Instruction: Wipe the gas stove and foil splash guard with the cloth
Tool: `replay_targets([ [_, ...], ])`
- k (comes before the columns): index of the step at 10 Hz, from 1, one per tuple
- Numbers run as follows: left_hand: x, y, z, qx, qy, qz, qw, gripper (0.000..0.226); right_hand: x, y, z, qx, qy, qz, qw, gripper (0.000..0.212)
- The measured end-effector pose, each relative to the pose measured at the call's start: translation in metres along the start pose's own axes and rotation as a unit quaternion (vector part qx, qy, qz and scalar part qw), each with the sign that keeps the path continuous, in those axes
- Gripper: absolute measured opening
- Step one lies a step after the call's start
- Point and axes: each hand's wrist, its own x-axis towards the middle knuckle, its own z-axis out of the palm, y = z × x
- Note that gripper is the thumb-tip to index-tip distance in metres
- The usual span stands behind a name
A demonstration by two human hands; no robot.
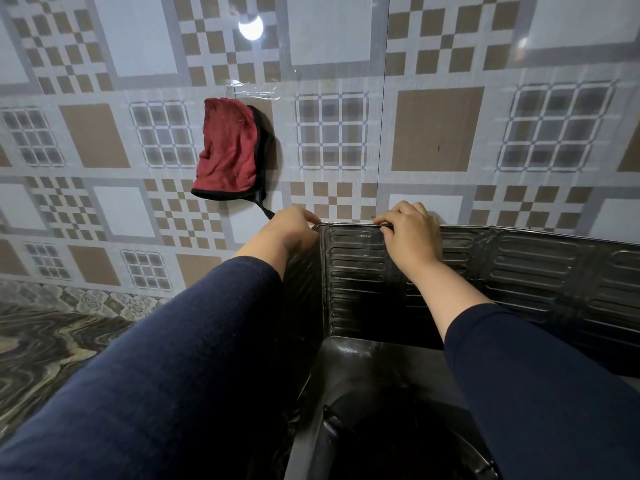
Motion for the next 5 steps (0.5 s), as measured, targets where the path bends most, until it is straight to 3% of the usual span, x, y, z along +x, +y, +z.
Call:
replay_targets([
  [5,-0.021,0.013,0.003,0.085,0.029,0.029,0.996,0.042,-0.011,-0.012,-0.017,0.014,-0.022,-0.017,1.000,0.023],
])
